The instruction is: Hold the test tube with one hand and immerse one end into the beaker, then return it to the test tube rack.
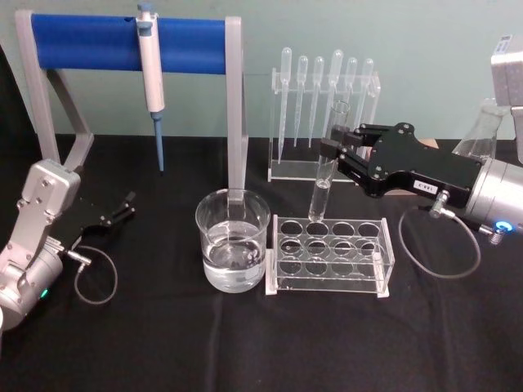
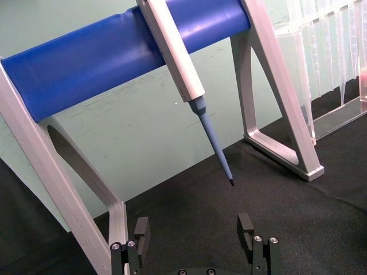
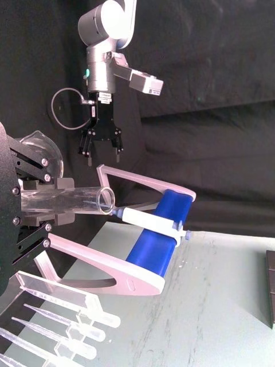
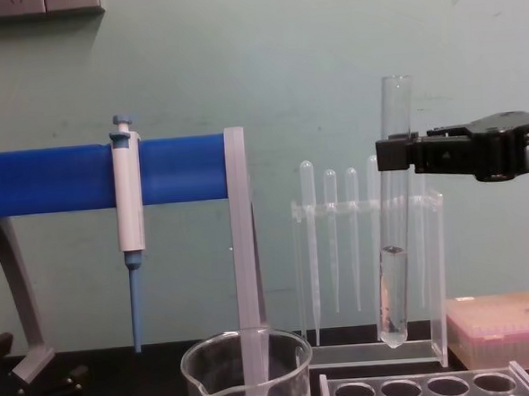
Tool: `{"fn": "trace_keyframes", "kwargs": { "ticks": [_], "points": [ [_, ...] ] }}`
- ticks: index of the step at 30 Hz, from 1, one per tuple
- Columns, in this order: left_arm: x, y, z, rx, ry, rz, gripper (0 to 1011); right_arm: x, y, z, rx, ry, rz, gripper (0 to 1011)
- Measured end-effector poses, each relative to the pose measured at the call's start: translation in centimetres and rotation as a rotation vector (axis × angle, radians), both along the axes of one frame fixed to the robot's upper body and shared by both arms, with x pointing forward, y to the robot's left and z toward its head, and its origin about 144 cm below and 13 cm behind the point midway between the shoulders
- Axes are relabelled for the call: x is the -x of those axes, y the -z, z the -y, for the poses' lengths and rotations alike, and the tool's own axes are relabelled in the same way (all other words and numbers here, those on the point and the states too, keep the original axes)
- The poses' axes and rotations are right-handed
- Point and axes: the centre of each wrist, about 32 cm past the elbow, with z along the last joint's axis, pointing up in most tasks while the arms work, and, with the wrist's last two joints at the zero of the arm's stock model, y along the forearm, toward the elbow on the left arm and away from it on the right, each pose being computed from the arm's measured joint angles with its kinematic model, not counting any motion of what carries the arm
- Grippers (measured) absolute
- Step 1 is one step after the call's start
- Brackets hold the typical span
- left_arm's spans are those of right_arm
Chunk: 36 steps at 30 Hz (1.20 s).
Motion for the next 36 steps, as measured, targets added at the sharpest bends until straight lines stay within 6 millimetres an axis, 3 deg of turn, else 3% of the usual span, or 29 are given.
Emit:
{"fn": "trace_keyframes", "kwargs": {
  "ticks": [36],
  "points": [
    [0.00,0.00,0.00,0.000,0.000,0.000,1000,-0.03,-0.02,-0.05,0.001,-0.001,-0.001,222]
  ]
}}
